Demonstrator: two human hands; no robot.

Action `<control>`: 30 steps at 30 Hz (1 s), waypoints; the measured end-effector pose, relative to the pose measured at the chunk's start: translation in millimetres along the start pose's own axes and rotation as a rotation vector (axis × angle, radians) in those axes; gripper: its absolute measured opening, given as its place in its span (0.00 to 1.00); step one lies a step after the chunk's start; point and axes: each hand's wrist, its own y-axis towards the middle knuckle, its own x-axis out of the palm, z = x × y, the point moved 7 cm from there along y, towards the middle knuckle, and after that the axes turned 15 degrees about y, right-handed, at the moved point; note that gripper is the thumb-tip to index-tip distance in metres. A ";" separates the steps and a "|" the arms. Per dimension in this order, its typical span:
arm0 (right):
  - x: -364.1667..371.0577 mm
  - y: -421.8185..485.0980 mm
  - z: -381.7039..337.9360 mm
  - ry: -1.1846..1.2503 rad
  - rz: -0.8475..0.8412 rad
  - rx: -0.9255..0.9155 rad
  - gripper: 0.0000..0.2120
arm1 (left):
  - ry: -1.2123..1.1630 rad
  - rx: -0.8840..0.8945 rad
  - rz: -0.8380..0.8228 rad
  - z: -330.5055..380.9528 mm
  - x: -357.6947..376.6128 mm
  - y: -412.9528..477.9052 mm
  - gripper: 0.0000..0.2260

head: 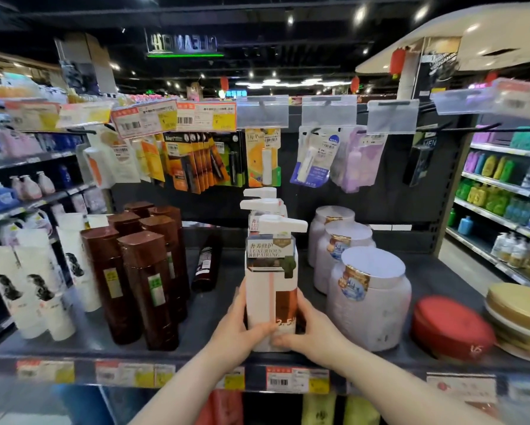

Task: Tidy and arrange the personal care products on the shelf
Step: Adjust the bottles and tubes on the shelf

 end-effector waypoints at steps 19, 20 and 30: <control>0.3 -0.4 9.5 -0.075 0.053 0.020 0.49 | -0.131 -0.037 -0.014 -14.6 8.8 4.5 0.28; 0.0 -1.4 7.1 -0.078 0.070 0.008 0.48 | -0.131 -0.044 -0.011 -12.3 7.7 3.0 0.28; -57.5 -55.1 -80.4 -0.076 0.197 -0.406 0.18 | 0.161 0.161 0.733 84.5 -30.3 -42.3 0.37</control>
